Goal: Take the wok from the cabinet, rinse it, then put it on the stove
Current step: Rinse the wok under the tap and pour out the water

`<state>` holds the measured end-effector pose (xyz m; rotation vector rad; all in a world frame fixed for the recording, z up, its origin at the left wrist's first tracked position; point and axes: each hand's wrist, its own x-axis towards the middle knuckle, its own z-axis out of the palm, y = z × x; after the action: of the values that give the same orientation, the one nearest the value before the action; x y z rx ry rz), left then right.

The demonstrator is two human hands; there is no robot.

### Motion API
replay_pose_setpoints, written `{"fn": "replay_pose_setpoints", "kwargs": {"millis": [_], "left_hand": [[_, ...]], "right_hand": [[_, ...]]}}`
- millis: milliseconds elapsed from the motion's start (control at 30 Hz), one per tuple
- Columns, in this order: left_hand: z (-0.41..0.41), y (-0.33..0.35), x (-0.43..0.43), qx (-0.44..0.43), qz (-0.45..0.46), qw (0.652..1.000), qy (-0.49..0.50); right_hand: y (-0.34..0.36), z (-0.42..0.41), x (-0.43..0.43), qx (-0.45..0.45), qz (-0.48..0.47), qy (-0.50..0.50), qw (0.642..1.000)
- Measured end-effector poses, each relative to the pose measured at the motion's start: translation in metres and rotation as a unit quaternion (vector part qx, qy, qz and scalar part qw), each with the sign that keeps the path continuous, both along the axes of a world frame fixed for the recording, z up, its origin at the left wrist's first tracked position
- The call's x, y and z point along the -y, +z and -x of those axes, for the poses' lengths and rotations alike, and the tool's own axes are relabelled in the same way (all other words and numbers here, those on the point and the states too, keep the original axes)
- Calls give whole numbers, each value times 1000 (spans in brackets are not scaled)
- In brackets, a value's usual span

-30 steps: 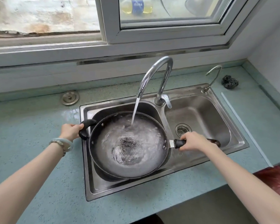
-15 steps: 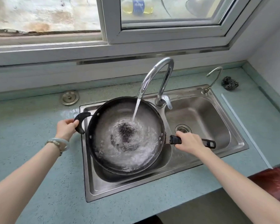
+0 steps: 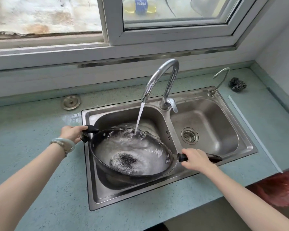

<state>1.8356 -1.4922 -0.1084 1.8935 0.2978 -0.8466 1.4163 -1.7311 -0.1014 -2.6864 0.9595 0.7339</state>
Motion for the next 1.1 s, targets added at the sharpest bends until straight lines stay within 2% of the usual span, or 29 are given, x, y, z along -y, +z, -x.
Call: {"fn": "replay_pose_setpoints", "kwargs": {"millis": [200,433,600,700,800,967,1100], "left_hand": [[-12,10,4,-23,-5,1000,3],[-14,26,17,-21,73,997,1],[-16,25,25,12,7,993,-113],[-15,11,23,41,-18,976,-215],[-16,-3,14,53,-5,956,-288],[-19,-13,5,17,-21,936,-351],[-15,-17,2,27,-38,932,-361]], "right_hand": [[5,0,-2,39,72,-5,997],[13,-5,-5,58,86,-10,995],[17,-4,-8,56,72,-14,996],[14,-2,-11,40,51,-34,997],[8,2,-13,18,3,-68,998],[1,9,-12,2,-74,-102,992],[-5,8,-10,-6,-113,-117,987]]}}
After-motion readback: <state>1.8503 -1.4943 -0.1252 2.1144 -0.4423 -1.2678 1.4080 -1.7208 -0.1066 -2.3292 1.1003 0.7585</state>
